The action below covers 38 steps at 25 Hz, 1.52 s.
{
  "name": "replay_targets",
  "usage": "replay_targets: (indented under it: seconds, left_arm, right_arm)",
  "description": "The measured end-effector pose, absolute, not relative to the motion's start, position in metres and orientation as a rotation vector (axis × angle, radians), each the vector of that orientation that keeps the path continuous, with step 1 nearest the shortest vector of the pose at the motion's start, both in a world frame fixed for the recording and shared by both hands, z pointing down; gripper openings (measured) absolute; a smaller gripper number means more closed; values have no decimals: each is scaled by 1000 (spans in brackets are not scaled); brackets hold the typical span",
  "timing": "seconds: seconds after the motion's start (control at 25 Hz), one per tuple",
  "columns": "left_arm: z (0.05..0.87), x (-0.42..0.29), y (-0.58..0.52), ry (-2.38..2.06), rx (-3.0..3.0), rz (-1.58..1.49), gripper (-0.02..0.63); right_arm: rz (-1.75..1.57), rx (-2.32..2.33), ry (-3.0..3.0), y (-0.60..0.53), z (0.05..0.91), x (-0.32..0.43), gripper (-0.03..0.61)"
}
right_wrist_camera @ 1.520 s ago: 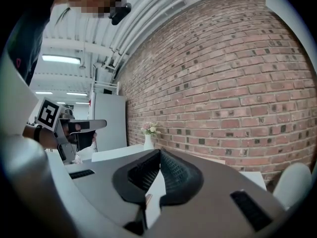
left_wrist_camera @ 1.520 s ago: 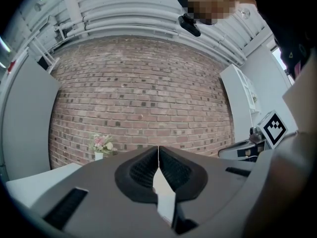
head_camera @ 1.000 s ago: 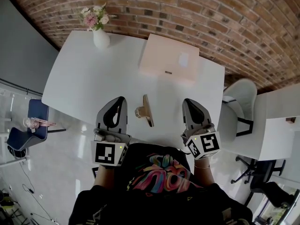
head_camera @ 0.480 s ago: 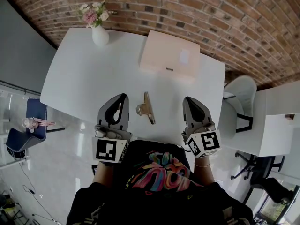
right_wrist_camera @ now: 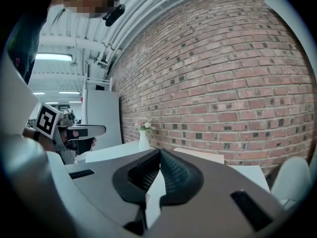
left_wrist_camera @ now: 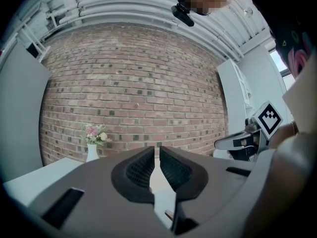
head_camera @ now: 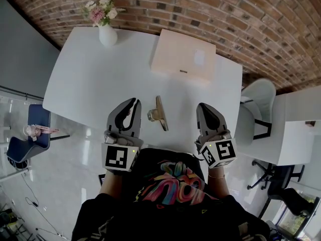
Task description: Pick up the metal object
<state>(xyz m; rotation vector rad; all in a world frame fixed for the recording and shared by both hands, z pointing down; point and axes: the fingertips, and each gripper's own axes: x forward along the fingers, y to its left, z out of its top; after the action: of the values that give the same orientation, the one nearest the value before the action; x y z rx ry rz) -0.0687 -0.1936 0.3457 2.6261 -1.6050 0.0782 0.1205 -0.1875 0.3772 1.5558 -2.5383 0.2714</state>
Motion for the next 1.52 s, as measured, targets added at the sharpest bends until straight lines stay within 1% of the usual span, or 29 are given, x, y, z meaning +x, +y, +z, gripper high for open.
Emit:
replay_targets:
  seconds: [0.2, 0.28, 0.32, 0.44, 0.72, 0.84, 0.92, 1.24, 1.52]
  left_arm:
    - [346, -67, -195, -1599, 2635, 50, 39]
    - [352, -63, -193, -1561, 2651, 73, 115]
    - [354, -61, -192, -1545, 2658, 84, 136]
    - [361, -56, -190, -1514, 2686, 113, 167]
    - [383, -39, -180, -1401, 2766, 226, 216]
    - [402, -34, -173, -1317, 2759, 347, 230]
    - [412, -30, -170, -1277, 2769, 375, 241]
    - [451, -17, -158, -1125, 2800, 563, 251]
    - [503, -9, -150, -1010, 2788, 700, 259]
  right_arm:
    - [300, 1566, -2533, -185, 381, 119, 20]
    - [306, 1569, -2530, -184, 383, 119, 20]
    - [308, 1570, -2528, -183, 383, 118, 20]
    - [317, 1573, -2523, -179, 385, 118, 19]
    - [350, 1564, -2505, -173, 392, 121, 20]
    - [361, 1559, -2499, -172, 396, 121, 20]
    - [368, 1555, -2496, -170, 398, 121, 20]
    - [412, 1555, -2489, -163, 409, 122, 20]
    - [451, 1563, -2476, -159, 420, 121, 20]
